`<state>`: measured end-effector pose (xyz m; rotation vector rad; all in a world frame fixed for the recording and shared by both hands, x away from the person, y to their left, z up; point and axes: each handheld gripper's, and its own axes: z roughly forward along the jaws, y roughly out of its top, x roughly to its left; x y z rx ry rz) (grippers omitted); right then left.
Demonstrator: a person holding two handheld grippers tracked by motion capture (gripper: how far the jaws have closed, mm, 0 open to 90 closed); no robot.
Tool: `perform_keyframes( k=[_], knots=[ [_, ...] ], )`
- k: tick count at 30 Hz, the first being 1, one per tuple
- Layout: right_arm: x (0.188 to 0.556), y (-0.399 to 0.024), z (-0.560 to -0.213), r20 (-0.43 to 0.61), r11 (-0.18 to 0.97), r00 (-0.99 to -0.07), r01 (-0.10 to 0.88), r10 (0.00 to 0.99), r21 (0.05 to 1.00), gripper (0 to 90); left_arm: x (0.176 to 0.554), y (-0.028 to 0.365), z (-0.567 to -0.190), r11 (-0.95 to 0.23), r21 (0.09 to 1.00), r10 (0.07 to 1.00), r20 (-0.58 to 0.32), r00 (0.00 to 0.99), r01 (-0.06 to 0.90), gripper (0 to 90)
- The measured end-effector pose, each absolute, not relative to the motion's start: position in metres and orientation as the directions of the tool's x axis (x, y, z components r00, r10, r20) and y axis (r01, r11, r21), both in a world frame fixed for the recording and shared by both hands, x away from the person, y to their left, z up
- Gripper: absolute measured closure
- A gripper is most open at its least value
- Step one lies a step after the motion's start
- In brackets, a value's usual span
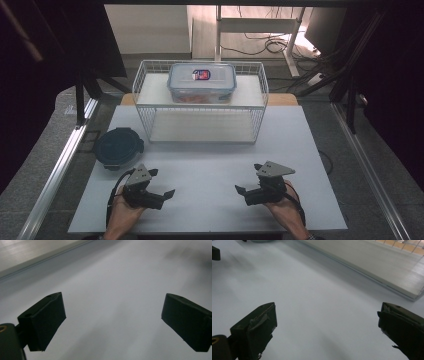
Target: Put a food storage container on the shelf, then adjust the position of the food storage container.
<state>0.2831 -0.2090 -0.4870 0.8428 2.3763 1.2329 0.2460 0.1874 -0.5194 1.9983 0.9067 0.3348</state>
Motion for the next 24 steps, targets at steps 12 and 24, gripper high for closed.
perform_keyframes(
  k=[12,24],
  knots=[
    [0.287,-0.213,-0.490,-0.080,0.504,-0.764,0.339,0.640,0.794,1.6,0.256,0.191,-0.513,-0.302,0.826,0.725,-0.124,0.677,0.475,4.4],
    [0.294,-0.217,-0.491,-0.106,0.535,-0.758,0.346,0.643,0.771,1.6,0.289,0.242,-0.471,-0.218,0.845,0.821,-0.111,0.559,0.488,62.4]
  ],
)
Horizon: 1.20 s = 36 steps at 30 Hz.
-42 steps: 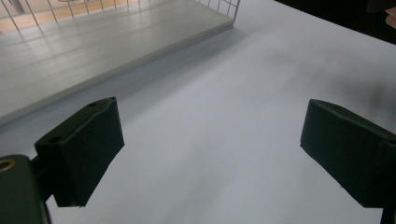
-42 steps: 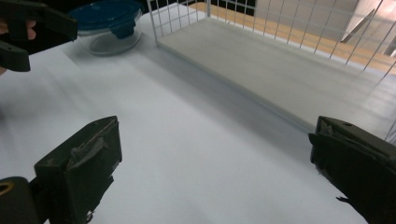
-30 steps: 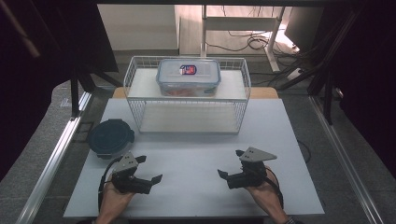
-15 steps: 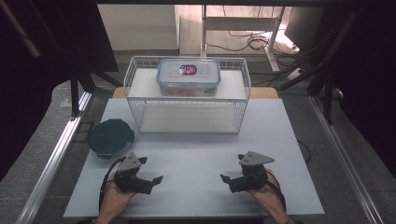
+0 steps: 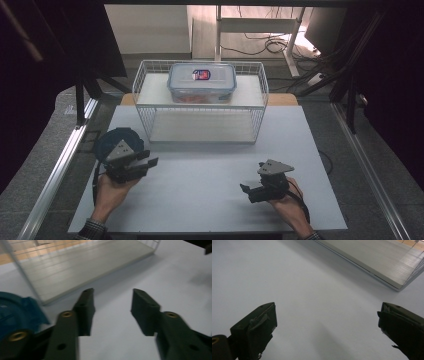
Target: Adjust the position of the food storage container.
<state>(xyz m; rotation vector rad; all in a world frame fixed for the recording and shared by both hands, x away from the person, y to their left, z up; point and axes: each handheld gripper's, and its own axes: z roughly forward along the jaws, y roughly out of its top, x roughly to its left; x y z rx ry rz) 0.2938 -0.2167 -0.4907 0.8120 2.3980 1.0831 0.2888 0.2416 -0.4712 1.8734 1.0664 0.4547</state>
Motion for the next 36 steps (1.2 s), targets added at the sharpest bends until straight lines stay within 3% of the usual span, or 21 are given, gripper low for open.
perform_keyframes(
  k=[1,2,3,6,15,28,36],
  knots=[
    [0.294,-0.217,-0.491,-0.106,0.535,-0.758,0.346,0.643,0.771,1.6,0.289,0.242,-0.471,-0.218,0.845,0.821,-0.111,0.559,0.488,67.8],
    [0.294,-0.217,-0.491,-0.108,0.537,-0.759,0.345,0.642,0.770,1.7,0.293,0.247,-0.470,-0.206,0.843,0.827,-0.121,0.549,0.497,67.8],
    [0.294,-0.216,-0.491,-0.113,0.544,-0.761,0.344,0.639,0.765,1.7,0.301,0.258,-0.468,-0.181,0.838,0.836,-0.144,0.529,0.515,78.1],
    [0.294,-0.215,-0.492,-0.121,0.559,-0.766,0.341,0.631,0.756,1.9,0.312,0.273,-0.467,-0.157,0.835,0.850,-0.158,0.503,0.528,89.1],
    [0.292,-0.209,-0.494,-0.152,0.603,-0.781,0.326,0.606,0.729,2.5,0.343,0.308,-0.467,-0.095,0.826,0.861,-0.212,0.462,0.556,89.7],
    [0.292,-0.208,-0.498,-0.154,0.624,-0.792,0.328,0.591,0.709,2.7,0.377,0.380,-0.491,0.017,0.775,0.970,-0.167,0.178,0.631,89.8],
    [0.293,-0.207,-0.501,-0.155,0.636,-0.796,0.331,0.584,0.697,2.8,0.386,0.392,-0.510,0.028,0.729,0.972,-0.178,0.151,0.683,90.0]
  ],
)
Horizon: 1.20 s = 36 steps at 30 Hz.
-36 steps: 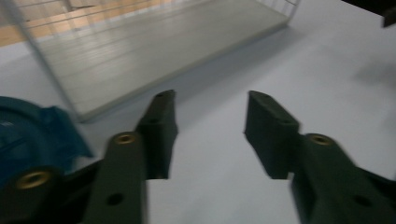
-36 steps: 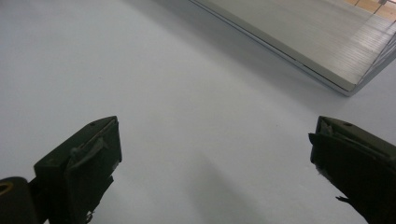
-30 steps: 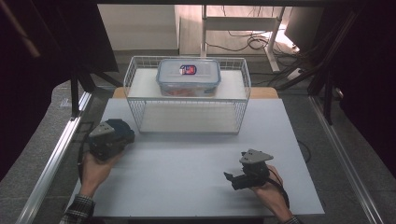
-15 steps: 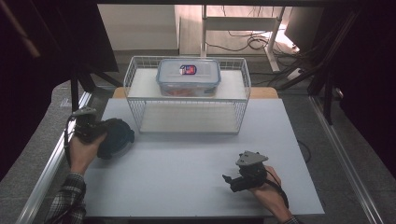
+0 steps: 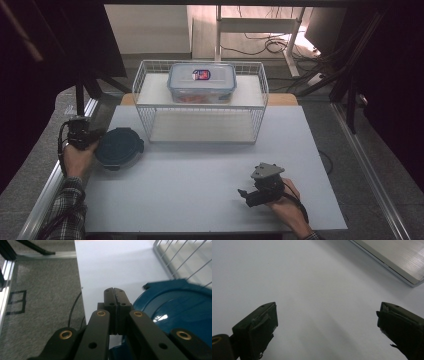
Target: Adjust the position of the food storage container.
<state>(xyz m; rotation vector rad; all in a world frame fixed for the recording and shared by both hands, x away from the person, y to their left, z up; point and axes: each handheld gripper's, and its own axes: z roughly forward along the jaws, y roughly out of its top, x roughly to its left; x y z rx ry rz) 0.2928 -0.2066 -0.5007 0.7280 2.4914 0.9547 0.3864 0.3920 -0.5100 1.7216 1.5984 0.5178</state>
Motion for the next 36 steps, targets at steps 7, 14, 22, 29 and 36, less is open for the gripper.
perform_keyframes(
  k=[7,14,22,29,36],
  knots=[
    [0.294,-0.204,-0.503,-0.141,0.640,-0.801,0.344,0.582,0.687,2.9,0.376,0.383,-0.511,0.024,0.732,0.960,-0.207,0.189,0.681,90.0],
    [0.292,-0.201,-0.503,-0.133,0.643,-0.810,0.342,0.572,0.685,2.9,0.351,0.360,-0.511,0.018,0.739,0.955,-0.213,0.207,0.674,90.0],
    [0.292,-0.198,-0.505,-0.127,0.649,-0.813,0.348,0.568,0.676,2.9,0.326,0.310,-0.509,-0.075,0.753,0.938,-0.169,0.302,0.654,90.0],
    [0.292,-0.201,-0.504,-0.132,0.648,-0.808,0.351,0.574,0.676,2.9,0.318,0.281,-0.503,-0.158,0.757,0.936,-0.089,0.339,0.634,90.0],
    [0.291,-0.211,-0.504,-0.110,0.618,-0.790,0.375,0.603,0.691,3.0,0.282,0.315,-0.509,-0.081,0.737,0.972,-0.091,0.217,0.671,89.9]
  ],
)
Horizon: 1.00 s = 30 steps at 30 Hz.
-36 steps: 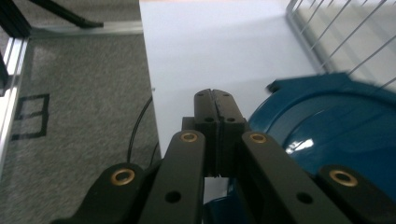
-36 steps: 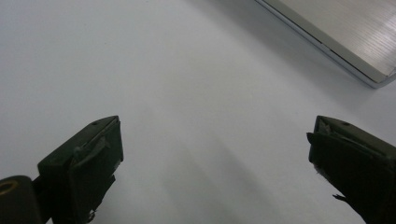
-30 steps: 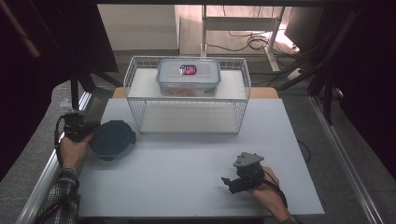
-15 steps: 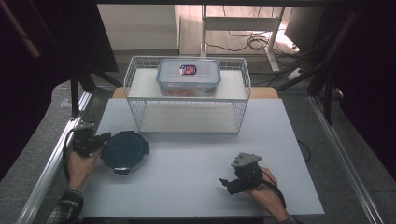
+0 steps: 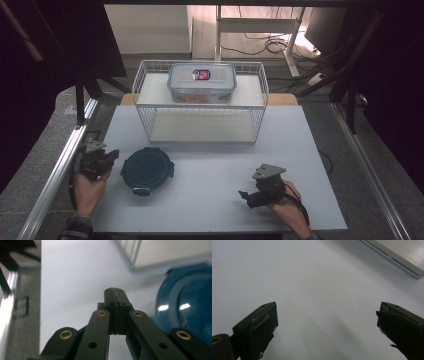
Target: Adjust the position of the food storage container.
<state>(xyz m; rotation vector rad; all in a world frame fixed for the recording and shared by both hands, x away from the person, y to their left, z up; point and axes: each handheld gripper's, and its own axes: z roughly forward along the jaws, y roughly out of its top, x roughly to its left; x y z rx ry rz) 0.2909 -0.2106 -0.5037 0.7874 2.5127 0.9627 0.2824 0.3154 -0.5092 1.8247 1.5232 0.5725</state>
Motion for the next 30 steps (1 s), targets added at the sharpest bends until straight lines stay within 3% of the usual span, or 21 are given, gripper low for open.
perform_keyframes(
  k=[6,9,12,17,30],
  knots=[
    [0.290,-0.207,-0.505,-0.114,0.630,-0.799,0.368,0.591,0.684,3.0,0.270,0.306,-0.523,-0.092,0.689,0.939,-0.181,0.293,0.719,89.9],
    [0.290,-0.207,-0.504,-0.113,0.629,-0.798,0.369,0.591,0.684,3.0,0.269,0.293,-0.523,-0.162,0.676,0.951,-0.086,0.296,0.719,90.0],
    [0.290,-0.208,-0.505,-0.107,0.624,-0.797,0.373,0.595,0.686,3.0,0.268,0.292,-0.524,-0.140,0.679,0.943,-0.131,0.307,0.721,90.0],
    [0.291,-0.206,-0.507,-0.095,0.623,-0.798,0.383,0.595,0.682,3.0,0.269,0.275,-0.522,-0.183,0.680,0.933,-0.108,0.344,0.710,90.0],
    [0.291,-0.206,-0.508,-0.091,0.623,-0.797,0.390,0.597,0.678,3.2,0.275,0.213,-0.519,-0.240,0.684,0.871,-0.161,0.464,0.689,90.0]
  ],
)
